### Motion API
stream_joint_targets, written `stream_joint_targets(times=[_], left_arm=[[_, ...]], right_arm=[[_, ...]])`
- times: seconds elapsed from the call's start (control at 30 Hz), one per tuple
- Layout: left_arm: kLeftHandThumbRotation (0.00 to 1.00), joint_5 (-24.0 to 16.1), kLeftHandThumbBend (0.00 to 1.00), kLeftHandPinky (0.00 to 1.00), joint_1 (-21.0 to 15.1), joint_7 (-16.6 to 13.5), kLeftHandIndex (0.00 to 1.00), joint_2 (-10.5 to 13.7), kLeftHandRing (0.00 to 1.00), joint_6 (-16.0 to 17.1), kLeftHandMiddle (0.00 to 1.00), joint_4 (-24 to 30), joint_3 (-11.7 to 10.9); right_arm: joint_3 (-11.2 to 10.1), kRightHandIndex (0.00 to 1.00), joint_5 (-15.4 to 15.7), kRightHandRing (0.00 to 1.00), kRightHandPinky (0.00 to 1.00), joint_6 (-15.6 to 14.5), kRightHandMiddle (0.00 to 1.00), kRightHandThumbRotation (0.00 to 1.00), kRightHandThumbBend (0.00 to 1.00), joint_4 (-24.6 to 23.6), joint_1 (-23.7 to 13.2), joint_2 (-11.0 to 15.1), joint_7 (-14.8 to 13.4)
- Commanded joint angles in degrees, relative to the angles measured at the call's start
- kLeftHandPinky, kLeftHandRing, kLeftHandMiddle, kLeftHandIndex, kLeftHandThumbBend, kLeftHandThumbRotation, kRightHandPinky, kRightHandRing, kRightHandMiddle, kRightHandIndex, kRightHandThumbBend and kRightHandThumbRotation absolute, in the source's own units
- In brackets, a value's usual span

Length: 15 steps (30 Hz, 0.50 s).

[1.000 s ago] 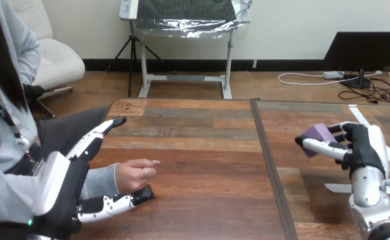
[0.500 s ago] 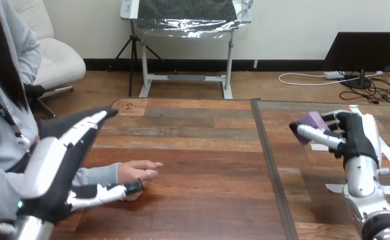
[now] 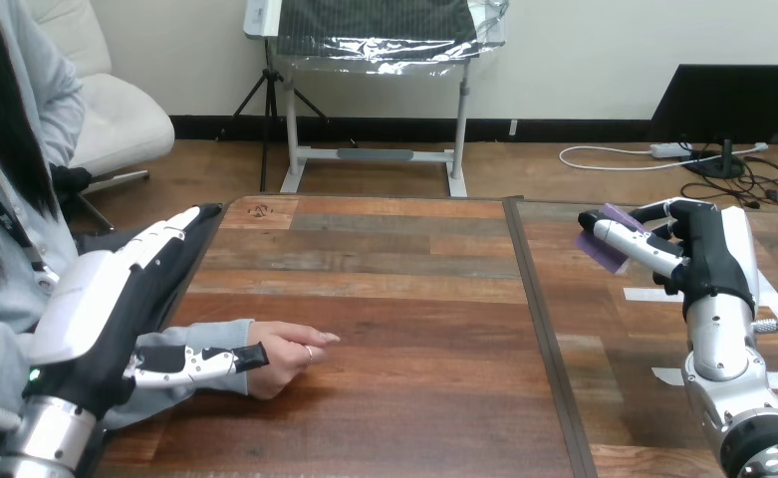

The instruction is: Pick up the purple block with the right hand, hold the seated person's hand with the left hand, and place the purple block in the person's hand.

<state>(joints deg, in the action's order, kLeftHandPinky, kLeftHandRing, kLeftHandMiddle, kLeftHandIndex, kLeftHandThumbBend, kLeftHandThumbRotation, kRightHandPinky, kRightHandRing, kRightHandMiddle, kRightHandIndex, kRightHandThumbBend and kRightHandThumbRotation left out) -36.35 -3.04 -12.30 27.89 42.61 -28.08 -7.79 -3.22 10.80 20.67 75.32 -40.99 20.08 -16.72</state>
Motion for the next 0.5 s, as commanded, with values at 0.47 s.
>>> stream_joint_targets(times=[0.47], left_arm=[[0.28,-1.3,1.00,0.80,-9.9,0.7,0.87,5.8,0.88,-5.5,0.88,-7.5,7.7]], right_arm=[[-2.0,0.12,-2.8,0.06,0.02,3.8,0.11,0.28,0.28,-2.5,-4.9,0.3,1.7]])
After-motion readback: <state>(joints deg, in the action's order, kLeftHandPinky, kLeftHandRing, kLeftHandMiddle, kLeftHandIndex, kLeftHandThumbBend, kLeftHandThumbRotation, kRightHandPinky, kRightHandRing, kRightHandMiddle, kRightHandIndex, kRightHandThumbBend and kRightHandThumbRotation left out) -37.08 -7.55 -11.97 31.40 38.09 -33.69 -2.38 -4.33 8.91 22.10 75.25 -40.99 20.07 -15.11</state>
